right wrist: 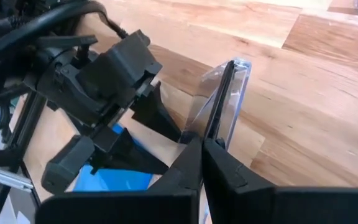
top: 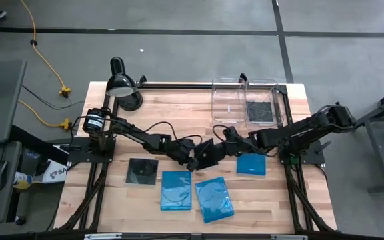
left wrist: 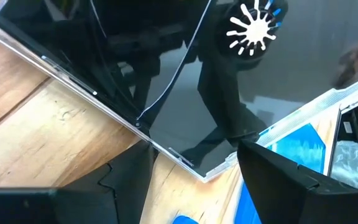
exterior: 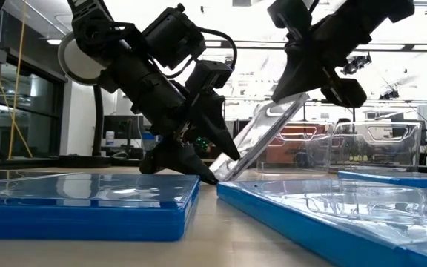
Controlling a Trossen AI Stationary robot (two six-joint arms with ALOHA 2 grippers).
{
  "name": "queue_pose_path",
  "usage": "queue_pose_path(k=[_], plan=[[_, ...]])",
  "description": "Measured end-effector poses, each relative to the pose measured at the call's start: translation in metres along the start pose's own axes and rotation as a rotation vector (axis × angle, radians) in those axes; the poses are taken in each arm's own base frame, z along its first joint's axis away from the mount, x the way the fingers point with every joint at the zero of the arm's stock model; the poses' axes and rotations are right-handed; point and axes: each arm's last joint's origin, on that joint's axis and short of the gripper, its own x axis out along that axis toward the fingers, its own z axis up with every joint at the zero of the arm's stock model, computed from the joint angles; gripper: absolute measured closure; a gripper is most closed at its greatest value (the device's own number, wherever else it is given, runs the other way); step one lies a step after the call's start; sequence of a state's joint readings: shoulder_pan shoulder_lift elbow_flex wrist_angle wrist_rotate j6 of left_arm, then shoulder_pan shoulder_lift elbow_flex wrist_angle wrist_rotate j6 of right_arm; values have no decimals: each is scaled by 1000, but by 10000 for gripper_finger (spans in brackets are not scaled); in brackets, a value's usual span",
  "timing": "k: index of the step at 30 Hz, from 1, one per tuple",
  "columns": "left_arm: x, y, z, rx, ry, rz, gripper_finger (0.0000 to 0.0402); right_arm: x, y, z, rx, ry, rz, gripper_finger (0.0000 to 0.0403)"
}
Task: Pick & place jewel cases by type
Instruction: Put the right black CD case into the right transparent bin
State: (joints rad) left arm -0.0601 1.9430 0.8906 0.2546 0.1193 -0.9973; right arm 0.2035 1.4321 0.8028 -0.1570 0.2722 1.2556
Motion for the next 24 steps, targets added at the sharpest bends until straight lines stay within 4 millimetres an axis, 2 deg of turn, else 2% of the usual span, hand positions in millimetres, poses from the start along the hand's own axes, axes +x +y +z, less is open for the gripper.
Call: queue_pose_path(k=[9,13,16,21,24], plan=[[0,0,0,31,-4,1,166,-27,-1,6,-47,-3,8,402],[0,0,0,32,-5,2,166,-33,1,6,-55,-33,22,402],[0,0,0,32,-5,2,166,-32,0,4,-39,-31,0,402],[0,0,0,32,-6,3,166,-24,-16,-2,30,21,-160,402],[0,0,0,30,-13,8,166,-17,-23,-3,15,42,-230,399]])
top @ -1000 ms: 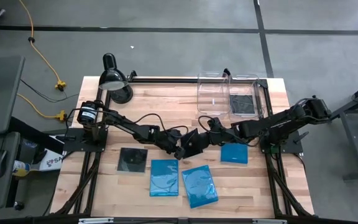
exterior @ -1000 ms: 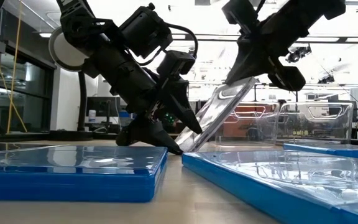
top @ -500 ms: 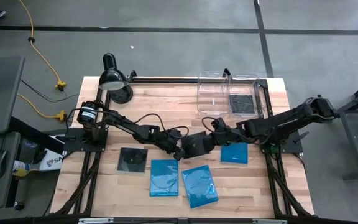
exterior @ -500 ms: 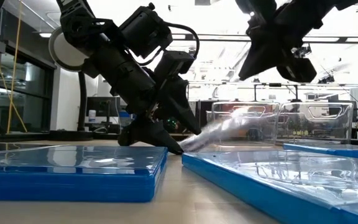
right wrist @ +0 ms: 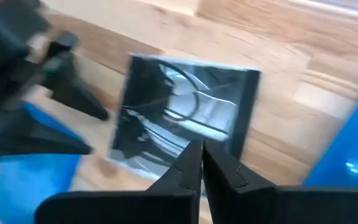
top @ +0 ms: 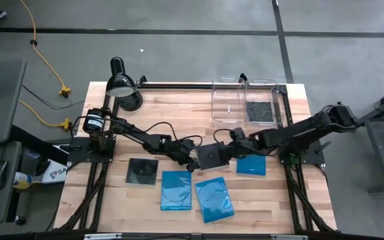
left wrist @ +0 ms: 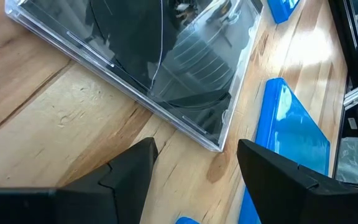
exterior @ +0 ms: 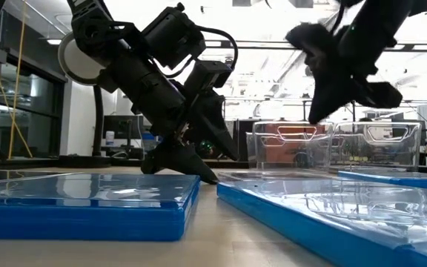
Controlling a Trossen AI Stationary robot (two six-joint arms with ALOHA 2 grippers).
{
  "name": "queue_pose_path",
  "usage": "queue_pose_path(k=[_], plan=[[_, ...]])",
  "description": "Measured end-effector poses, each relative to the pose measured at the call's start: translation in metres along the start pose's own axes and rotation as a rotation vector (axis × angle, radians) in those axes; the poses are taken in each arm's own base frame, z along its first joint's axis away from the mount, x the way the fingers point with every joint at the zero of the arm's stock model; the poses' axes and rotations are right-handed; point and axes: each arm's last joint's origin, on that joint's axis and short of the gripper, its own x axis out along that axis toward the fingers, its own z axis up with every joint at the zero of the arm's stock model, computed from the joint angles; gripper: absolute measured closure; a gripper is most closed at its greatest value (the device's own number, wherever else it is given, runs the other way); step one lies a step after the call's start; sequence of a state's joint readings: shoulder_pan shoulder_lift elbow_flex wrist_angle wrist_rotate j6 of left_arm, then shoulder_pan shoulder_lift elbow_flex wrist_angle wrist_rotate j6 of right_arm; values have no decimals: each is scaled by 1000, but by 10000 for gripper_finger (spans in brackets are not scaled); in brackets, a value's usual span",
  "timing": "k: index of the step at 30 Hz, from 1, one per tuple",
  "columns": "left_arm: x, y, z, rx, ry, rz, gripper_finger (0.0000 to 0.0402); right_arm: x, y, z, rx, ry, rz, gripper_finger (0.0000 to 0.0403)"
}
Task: Pick & place jewel cases by type
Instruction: Put the right black CD case into the right transparent bin
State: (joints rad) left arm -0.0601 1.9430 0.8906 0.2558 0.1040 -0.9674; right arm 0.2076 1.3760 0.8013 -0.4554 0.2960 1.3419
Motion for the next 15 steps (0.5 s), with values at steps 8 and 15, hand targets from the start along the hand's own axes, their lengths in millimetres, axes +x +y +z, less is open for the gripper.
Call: queue_pose_path(k=[8,15], plan=[[0,0,0,-22,-5,2,166,21,0,0,-78,46,-31,318],[0,0,0,-30,-6,1,166,35,-7,5,-58,88,-93,229]])
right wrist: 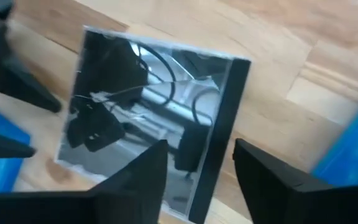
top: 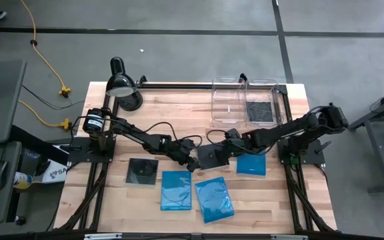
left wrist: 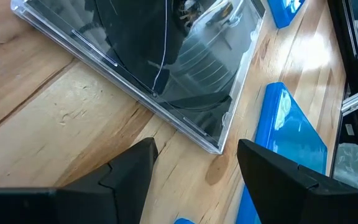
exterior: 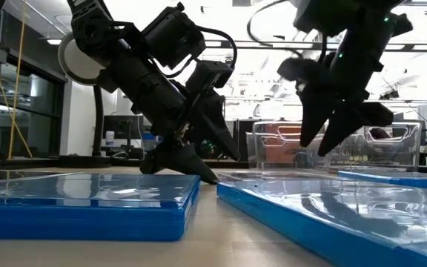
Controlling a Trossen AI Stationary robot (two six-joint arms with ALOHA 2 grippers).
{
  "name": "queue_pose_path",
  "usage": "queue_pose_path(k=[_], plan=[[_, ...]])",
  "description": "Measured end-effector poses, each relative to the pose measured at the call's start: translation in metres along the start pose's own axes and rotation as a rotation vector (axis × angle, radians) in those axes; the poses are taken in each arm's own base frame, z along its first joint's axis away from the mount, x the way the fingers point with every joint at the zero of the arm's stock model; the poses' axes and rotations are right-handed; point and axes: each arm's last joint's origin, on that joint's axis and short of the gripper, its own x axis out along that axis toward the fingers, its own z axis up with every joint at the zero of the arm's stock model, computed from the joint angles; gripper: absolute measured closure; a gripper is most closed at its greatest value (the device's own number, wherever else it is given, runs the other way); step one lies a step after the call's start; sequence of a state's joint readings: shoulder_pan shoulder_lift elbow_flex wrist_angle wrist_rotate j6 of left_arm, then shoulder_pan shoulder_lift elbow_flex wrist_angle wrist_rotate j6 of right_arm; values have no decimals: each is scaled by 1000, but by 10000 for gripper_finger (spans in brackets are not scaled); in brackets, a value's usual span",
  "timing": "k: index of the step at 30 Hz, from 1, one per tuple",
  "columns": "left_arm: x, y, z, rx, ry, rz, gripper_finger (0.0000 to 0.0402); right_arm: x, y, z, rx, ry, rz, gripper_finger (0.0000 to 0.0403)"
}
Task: Pick & place jewel cases by type
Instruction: Put the right black CD case into the right transparent bin
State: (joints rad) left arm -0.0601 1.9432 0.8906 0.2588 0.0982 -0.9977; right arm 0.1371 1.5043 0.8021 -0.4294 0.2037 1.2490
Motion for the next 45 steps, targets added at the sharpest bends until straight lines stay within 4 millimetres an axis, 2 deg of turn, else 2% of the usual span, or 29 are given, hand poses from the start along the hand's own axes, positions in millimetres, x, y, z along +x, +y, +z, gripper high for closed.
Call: queue_pose_path(k=[7,17,22,26,30,38,45], plan=[[0,0,0,0,1,0,166,20,-8,10,35,95,-49,185],[0,0,0,-1,11,-4,166,41,-14,19,7,209,-52,178],[0,0,0,1,16,-6,166,55,-5,20,12,206,58,178],[0,1,-1,3,28,-1,166,64,-14,14,92,167,130,178],[-1,1,-1,20,36,1,166,60,-24,8,106,93,206,178],[-1,1,-1,22,31,0,166,39,-47,0,193,-10,468,178],[-1,1,-1,22,28,-1,166,32,-51,-2,148,-1,559,179]])
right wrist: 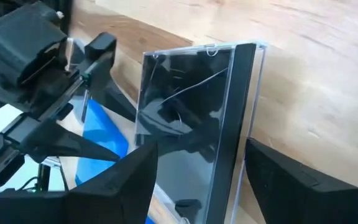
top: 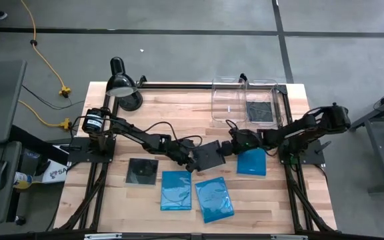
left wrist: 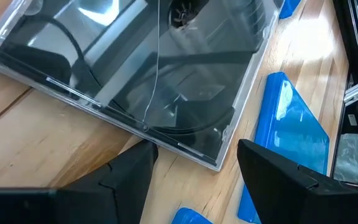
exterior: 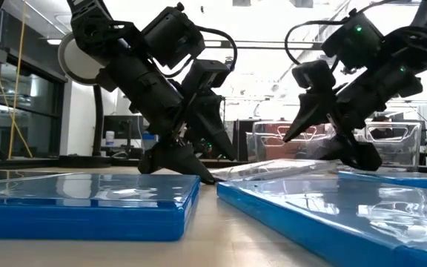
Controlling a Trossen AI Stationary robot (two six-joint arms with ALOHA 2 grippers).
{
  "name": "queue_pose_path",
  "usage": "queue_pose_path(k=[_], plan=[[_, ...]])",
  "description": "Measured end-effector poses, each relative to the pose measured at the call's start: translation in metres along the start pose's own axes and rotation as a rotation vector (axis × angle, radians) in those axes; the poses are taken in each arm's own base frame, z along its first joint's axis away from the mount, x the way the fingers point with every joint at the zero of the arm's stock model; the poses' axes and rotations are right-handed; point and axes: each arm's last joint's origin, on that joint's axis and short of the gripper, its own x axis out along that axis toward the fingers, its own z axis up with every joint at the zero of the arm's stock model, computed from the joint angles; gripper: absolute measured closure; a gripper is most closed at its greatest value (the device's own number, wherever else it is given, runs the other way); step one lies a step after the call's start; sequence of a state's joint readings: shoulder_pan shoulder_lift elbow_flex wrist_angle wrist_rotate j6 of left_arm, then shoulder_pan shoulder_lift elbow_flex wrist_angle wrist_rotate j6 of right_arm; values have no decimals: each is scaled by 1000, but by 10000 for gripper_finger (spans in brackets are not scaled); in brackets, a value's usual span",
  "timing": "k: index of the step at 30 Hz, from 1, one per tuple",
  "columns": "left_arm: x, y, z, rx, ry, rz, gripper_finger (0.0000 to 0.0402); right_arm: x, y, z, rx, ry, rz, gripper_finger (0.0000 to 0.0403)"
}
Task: Pick & place jewel cases by type
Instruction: Put the right black CD case into the right transparent bin
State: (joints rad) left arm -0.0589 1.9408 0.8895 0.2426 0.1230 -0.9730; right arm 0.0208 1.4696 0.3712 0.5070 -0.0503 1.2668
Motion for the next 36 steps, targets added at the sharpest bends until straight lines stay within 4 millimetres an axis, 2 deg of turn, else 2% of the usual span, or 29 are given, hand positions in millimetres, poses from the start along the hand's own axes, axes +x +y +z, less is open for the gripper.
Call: queue_pose_path(k=[11,15,17,22,26,36], plan=[[0,0,0,0,-1,-2,166,-2,11,-2,-64,-22,80,178],[0,0,0,1,-3,-6,166,-10,26,2,-96,-49,190,179],[0,-1,1,6,-14,-14,166,-16,38,1,-118,-1,279,179],[2,-2,2,10,-40,-28,166,-21,38,2,-125,3,237,179],[2,-2,2,9,-40,-28,166,-16,27,-3,-106,42,125,179],[2,-2,2,6,-45,-25,166,-15,32,-3,-102,20,166,179]])
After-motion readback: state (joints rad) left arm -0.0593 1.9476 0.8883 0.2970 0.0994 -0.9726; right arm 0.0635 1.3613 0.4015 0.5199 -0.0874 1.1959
